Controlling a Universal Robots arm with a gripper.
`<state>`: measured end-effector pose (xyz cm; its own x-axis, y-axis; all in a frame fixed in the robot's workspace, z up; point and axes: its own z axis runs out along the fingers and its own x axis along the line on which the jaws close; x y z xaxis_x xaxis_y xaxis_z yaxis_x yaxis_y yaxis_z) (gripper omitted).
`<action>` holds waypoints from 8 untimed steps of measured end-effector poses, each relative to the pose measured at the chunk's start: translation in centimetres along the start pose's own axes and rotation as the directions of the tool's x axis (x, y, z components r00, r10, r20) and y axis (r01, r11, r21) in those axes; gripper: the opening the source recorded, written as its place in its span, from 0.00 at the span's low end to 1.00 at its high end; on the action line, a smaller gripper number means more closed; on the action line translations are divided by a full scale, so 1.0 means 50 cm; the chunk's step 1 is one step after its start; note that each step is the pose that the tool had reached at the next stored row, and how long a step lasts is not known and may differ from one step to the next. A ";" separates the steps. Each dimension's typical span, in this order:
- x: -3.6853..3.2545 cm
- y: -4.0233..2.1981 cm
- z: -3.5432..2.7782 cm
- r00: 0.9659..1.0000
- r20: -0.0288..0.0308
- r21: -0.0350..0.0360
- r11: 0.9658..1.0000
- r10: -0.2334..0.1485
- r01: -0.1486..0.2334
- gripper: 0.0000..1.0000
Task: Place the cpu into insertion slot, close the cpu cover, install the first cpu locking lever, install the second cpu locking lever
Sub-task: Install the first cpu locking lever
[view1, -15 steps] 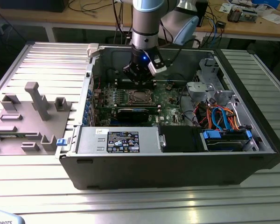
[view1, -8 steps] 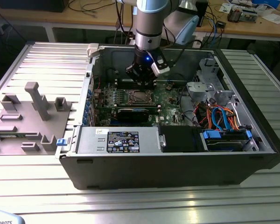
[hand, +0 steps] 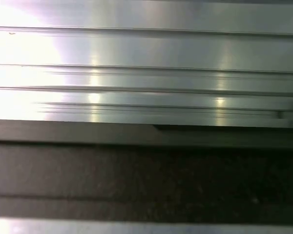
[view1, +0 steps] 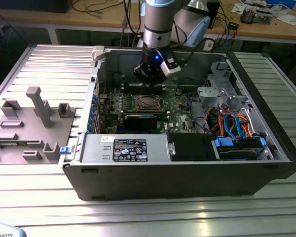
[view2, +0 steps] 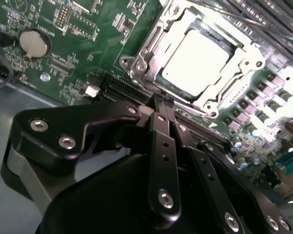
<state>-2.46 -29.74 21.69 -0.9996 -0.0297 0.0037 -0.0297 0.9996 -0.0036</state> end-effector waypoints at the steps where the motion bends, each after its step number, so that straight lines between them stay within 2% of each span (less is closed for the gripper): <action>1: 0.000 -0.005 0.000 1.000 0.000 0.003 1.000 0.000 0.000 0.11; 8: 0.001 -0.043 0.000 1.000 -0.001 0.014 1.000 0.000 0.000 0.11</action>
<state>-2.43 -31.87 21.69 -0.9995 -0.0297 0.0049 -0.0298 0.9994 -0.0173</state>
